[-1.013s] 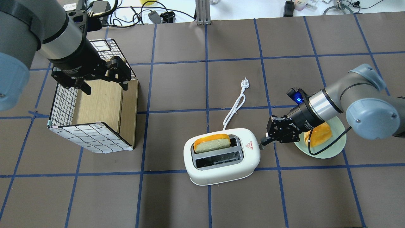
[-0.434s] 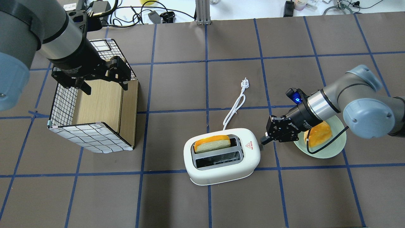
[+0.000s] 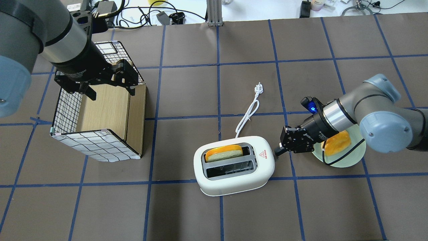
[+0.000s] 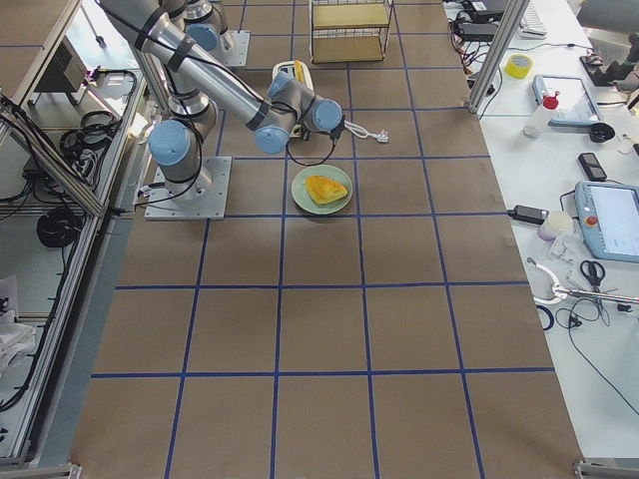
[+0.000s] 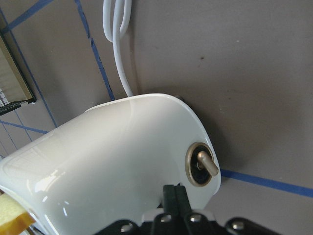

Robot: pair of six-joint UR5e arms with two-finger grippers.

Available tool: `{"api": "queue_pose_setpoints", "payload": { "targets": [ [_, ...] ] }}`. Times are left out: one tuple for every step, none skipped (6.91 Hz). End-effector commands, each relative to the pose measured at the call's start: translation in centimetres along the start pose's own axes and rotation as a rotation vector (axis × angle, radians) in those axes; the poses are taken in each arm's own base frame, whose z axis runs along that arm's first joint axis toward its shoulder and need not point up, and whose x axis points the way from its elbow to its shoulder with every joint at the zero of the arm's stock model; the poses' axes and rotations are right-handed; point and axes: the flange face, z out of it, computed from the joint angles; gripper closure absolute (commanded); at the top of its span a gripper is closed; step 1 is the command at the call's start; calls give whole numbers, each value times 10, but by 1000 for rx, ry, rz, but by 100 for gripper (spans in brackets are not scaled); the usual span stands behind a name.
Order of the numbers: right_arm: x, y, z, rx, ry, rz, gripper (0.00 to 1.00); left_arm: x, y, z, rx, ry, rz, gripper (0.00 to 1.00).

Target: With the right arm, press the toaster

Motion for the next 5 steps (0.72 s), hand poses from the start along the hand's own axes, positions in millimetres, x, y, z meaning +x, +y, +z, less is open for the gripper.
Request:
{"api": "queue_pose_setpoints", "payload": {
  "targets": [
    [-2,-2,-6,12,25,10,100,0,0,-1,1,0,0,0],
    [-8,-4,-18,25,52,45,100,0,0,0,0,1,0,0],
    [-18,-9,-36,48,66,72,89,0,0,0,0,1,0,0],
    [-31,-9,-53,37,65,92,68,0,0,0,0,0,0,0],
    [-44,-9,-77,54,98,117,49,0,0,-1,1,0,0,0]
  ]
}}
